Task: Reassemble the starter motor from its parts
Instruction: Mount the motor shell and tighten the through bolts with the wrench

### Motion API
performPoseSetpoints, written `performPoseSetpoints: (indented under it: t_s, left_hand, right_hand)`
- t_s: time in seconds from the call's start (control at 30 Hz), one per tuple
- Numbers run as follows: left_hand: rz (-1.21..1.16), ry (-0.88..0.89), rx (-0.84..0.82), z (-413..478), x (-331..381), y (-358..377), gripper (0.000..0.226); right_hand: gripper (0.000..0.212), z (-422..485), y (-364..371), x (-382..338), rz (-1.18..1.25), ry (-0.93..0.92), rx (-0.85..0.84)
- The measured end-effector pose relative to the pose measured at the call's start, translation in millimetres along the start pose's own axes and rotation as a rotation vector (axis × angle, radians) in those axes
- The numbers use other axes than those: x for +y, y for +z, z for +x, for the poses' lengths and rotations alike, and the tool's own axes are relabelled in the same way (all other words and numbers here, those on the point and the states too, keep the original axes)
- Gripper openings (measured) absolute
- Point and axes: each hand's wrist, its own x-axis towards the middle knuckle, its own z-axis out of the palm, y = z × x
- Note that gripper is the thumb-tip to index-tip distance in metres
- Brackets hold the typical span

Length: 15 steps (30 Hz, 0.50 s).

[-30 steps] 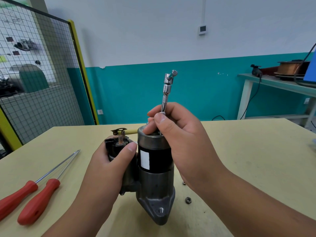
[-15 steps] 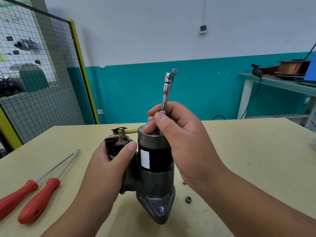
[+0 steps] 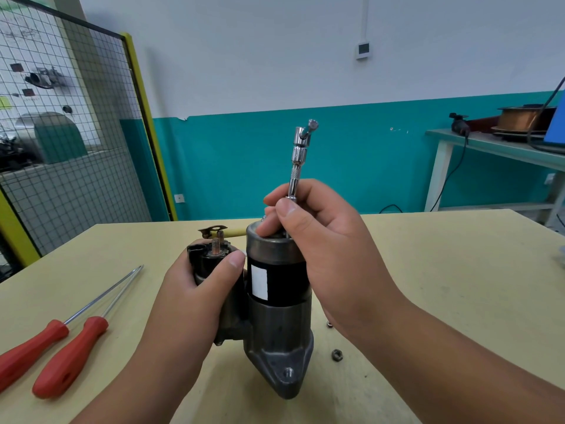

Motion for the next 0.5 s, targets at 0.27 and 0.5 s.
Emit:
performPoseSetpoints:
  t_s: [0.27, 0.5]
  left_hand:
    - [-0.025, -0.004, 0.000, 0.4, -0.8, -0.5, 0.055]
    - [-0.020, -0.004, -0.007, 0.2, -0.8, -0.4, 0.054]
  right_hand:
    - [0.015, 0.1, 0.1, 0.0, 0.000, 0.001, 0.000]
    - [0.014, 0.0, 0.1, -0.2, -0.004, 0.002, -0.004]
